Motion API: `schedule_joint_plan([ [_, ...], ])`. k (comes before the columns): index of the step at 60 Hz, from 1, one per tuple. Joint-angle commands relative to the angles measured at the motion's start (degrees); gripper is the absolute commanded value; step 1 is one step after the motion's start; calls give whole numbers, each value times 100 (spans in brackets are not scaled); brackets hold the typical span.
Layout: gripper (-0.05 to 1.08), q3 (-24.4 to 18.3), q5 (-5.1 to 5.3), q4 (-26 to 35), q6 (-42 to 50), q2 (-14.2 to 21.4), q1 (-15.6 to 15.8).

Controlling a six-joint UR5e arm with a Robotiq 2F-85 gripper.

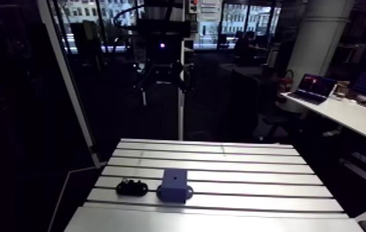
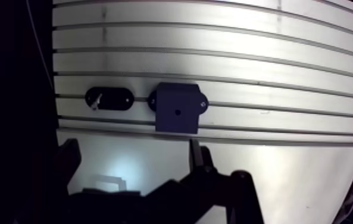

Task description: Pick up the M10 bolt and insert it into the hole until fully seated.

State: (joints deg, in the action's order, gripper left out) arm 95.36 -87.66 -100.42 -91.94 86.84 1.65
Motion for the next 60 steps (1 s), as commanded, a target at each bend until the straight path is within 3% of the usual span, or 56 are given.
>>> schedule_joint_plan([
  [1,1,300,-53,-528,358,-208,433],
  [9,1,397,-70,-817,497,-355,629],
  [30,1,540,-77,-1433,951,-528,746],
  [44,1,516,-96,-1385,964,-749,941],
  [51,1,465,-284,-1329,1030,-931,1096],
  [60,1,418,-316,-1270,1087,-1106,1196],
])
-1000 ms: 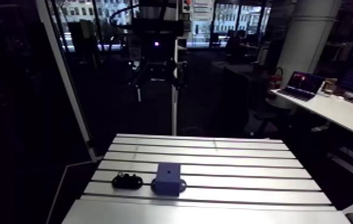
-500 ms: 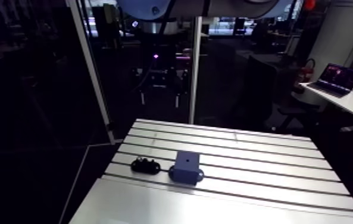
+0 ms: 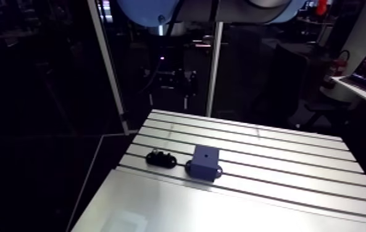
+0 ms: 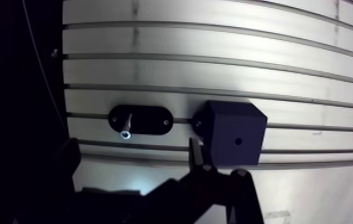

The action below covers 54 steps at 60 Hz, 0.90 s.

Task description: Pick up the M10 bolt and insert it into the hole until fully seated.

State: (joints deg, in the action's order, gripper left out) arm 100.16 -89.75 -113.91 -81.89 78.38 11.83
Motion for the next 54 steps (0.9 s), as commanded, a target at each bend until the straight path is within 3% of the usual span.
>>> schedule_joint_plan([
  [1,1,-62,-107,79,81,-261,178],
  [29,2,-133,-118,83,257,-658,215],
  [54,17,-114,-38,75,301,-828,266],
])
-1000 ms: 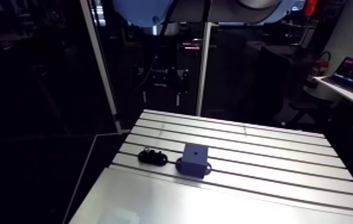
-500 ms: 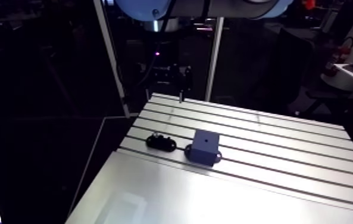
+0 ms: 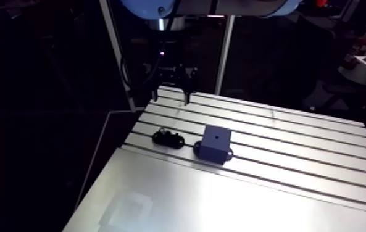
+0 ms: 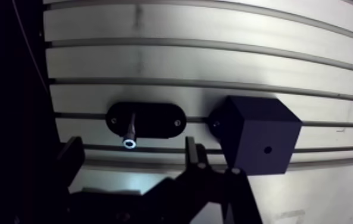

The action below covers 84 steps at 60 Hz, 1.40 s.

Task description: Pick up the M10 bolt and insert it into the hole until fully seated.

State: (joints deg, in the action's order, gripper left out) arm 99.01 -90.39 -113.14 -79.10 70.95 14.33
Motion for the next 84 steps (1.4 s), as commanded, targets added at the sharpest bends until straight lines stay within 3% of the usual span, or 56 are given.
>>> schedule_joint_plan([
  [1,18,0,26,-3,22,-86,17],
  [33,35,79,51,-12,13,-200,95],
  [84,44,263,35,-38,-12,-289,157],
])
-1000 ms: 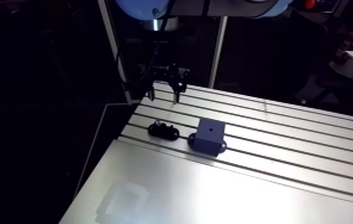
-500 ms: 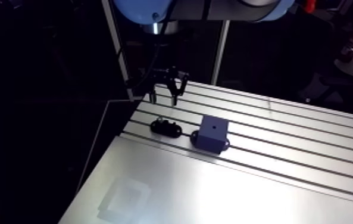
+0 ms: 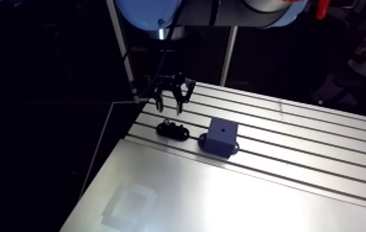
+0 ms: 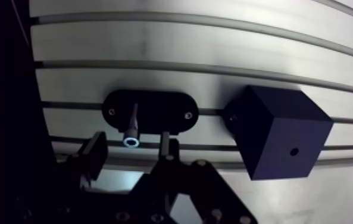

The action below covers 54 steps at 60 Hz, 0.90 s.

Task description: Pick up the M10 bolt and insert it into the hole until fully seated.

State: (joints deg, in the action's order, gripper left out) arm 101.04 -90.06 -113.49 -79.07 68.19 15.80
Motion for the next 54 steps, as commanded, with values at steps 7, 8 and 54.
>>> schedule_joint_plan([
  [7,45,77,10,-3,-23,-21,36],
  [8,45,85,11,-3,-32,-29,30],
  [54,47,96,2,-12,-51,-162,38],
])
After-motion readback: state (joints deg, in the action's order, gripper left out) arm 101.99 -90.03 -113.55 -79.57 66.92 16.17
